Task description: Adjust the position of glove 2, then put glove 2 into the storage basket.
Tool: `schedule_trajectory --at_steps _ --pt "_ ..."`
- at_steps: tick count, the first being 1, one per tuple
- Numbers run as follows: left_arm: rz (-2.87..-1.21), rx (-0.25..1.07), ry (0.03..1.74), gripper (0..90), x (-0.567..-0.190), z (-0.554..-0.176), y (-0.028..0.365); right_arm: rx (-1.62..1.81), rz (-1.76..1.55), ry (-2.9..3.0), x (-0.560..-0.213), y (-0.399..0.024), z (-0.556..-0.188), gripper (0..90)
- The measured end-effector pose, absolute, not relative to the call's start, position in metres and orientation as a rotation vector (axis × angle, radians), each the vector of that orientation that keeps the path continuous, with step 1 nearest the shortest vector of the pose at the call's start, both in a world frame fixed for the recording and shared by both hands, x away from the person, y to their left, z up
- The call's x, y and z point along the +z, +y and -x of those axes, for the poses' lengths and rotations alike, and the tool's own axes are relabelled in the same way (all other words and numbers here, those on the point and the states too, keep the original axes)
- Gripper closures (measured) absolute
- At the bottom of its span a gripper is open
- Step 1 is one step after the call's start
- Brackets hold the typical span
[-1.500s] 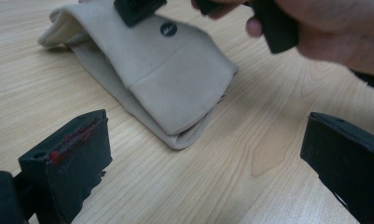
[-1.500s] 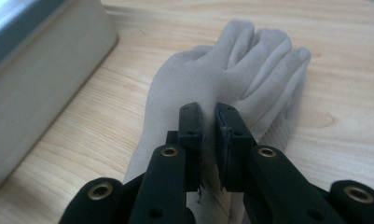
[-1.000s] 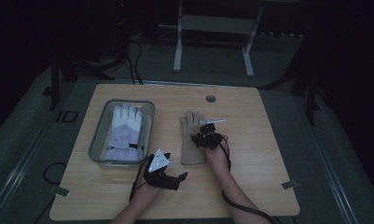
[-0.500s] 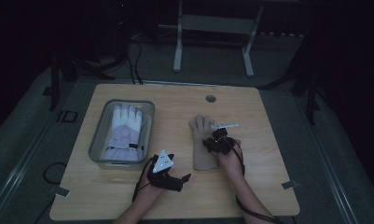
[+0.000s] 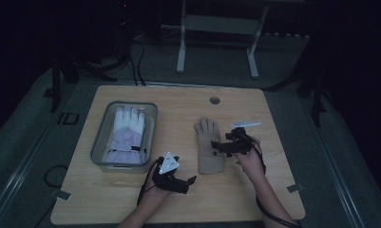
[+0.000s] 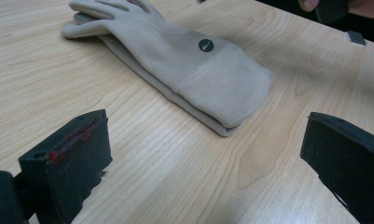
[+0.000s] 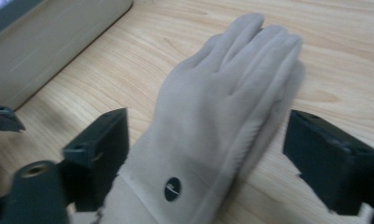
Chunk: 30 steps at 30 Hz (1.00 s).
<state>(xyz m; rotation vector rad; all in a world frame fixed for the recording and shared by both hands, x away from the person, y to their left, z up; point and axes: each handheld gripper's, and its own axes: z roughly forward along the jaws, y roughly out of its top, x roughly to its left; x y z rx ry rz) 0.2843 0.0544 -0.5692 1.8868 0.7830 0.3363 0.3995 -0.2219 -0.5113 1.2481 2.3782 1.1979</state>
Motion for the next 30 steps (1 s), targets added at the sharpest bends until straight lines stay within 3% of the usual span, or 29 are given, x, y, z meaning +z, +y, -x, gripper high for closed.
schedule_trajectory --at_steps 5,12,19,23,30 --pt "-1.945 0.24 0.78 1.8 -0.565 -0.293 0.047 1.228 -1.156 2.363 -0.501 -0.238 -0.407 15.5" --pt "-2.085 0.209 0.682 1.8 -0.563 -0.305 0.028 1.272 -1.228 2.343 -0.49 -0.25 -0.415 14.5" --pt "-2.185 0.222 0.563 6.9 -0.563 -0.309 0.007 1.266 -1.3 2.359 -0.492 -0.244 -0.426 10.8" --pt "-2.207 0.25 0.497 13.7 -0.558 -0.313 -0.002 1.231 -1.323 2.379 -0.495 -0.234 -0.436 14.9" --pt "-2.245 0.326 0.403 14.6 -0.554 -0.32 -0.018 1.197 -1.385 2.413 -0.506 -0.216 -0.456 20.7"
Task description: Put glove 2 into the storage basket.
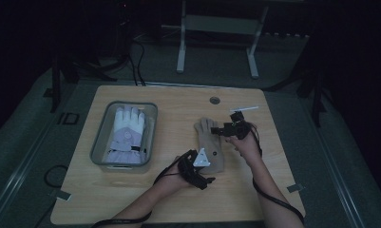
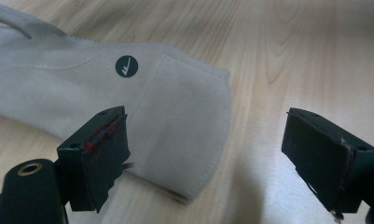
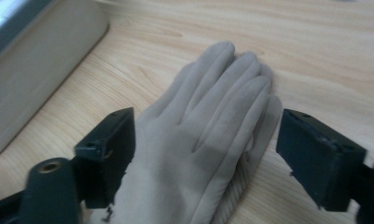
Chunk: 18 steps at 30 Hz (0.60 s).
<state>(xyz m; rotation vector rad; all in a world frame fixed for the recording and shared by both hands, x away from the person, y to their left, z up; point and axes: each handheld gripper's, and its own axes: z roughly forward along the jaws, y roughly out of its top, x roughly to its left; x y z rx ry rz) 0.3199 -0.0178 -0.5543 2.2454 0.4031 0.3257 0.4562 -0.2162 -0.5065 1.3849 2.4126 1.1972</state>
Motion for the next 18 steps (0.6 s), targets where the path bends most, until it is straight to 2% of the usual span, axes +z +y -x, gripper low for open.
schedule_trajectory --at_steps 7,13,16,18 --pt "-2.298 0.318 0.403 15.9 -0.559 -0.328 -0.028 1.131 -1.516 2.423 -0.525 -0.211 -0.475 25.7" --pt "-2.318 0.32 0.425 23.8 -0.561 -0.336 -0.029 1.063 -1.566 2.466 -0.543 -0.207 -0.481 25.8" --pt "-2.337 0.327 0.421 30.5 -0.561 -0.339 -0.029 1.059 -1.569 2.479 -0.545 -0.205 -0.481 31.0" --pt "-2.343 0.331 0.42 32.6 -0.561 -0.339 -0.03 1.039 -1.569 2.495 -0.544 -0.204 -0.48 38.7"
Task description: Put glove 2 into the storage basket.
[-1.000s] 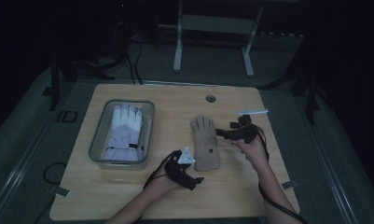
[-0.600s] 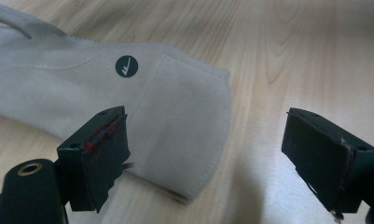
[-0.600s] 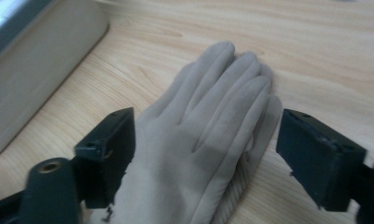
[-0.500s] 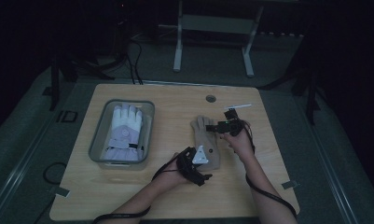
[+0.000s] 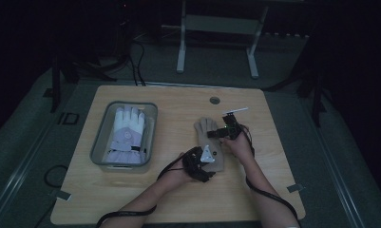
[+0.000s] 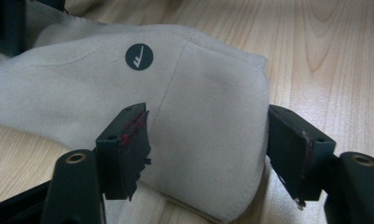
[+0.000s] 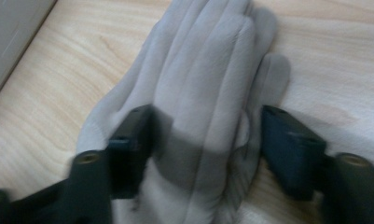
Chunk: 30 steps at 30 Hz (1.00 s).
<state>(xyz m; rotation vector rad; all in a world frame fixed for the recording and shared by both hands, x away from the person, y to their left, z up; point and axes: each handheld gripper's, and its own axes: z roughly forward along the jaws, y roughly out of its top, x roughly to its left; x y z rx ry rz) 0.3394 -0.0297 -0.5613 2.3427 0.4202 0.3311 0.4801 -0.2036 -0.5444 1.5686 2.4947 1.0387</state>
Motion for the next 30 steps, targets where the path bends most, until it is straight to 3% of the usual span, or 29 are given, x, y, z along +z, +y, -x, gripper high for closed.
schedule_trajectory --at_steps 4,7,12,18,30 --pt "-2.367 0.369 0.411 41.0 -0.563 -0.337 -0.032 1.021 -1.564 2.537 -0.544 -0.201 -0.479 54.3" --pt "-2.372 0.377 0.41 47.9 -0.562 -0.338 -0.033 1.027 -1.566 2.555 -0.544 -0.2 -0.479 60.1" --pt "-2.383 0.422 0.423 74.6 -0.56 -0.34 -0.032 1.033 -1.559 2.54 -0.541 -0.198 -0.477 64.7" --pt "-2.391 0.407 0.444 80.0 -0.554 -0.339 -0.029 1.075 -1.554 2.526 -0.536 -0.195 -0.475 65.8" --pt "-2.362 0.451 0.464 81.4 -0.529 -0.333 -0.014 1.201 -1.487 2.496 -0.505 -0.19 -0.469 66.0"
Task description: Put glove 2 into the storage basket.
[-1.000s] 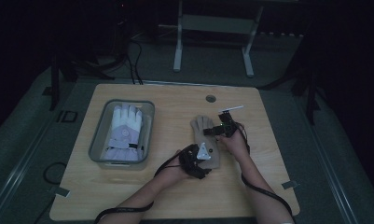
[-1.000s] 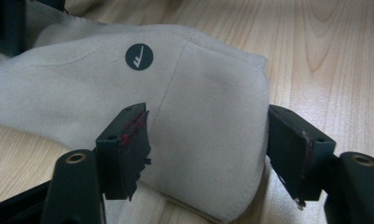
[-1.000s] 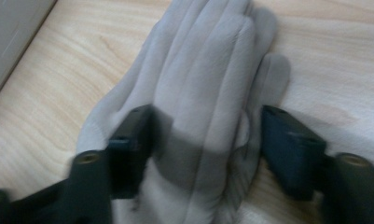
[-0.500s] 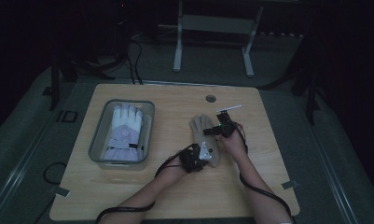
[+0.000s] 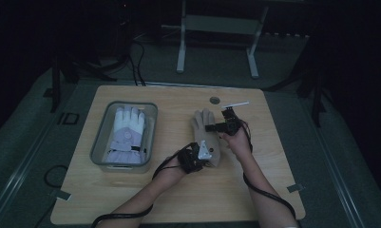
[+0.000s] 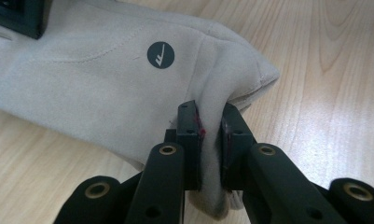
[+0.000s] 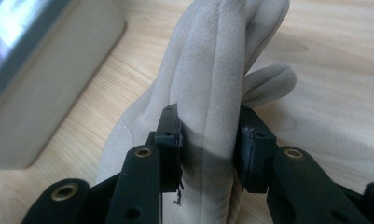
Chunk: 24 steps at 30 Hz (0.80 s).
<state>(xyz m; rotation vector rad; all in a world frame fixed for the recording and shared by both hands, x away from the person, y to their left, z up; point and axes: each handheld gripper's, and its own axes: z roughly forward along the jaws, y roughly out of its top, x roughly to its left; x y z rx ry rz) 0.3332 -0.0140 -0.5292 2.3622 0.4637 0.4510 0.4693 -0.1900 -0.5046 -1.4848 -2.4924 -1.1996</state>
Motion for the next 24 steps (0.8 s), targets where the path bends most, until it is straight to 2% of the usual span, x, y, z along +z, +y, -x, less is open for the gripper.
schedule_trajectory --at_steps 14,24 --pt "-2.362 0.453 0.469 81.8 -0.509 -0.332 -0.002 -1.259 1.469 -2.474 -0.485 -0.184 -0.467 65.9" --pt "-2.357 0.501 0.471 81.9 -0.487 -0.327 0.011 -1.32 1.418 -2.49 -0.461 -0.171 -0.464 65.9"
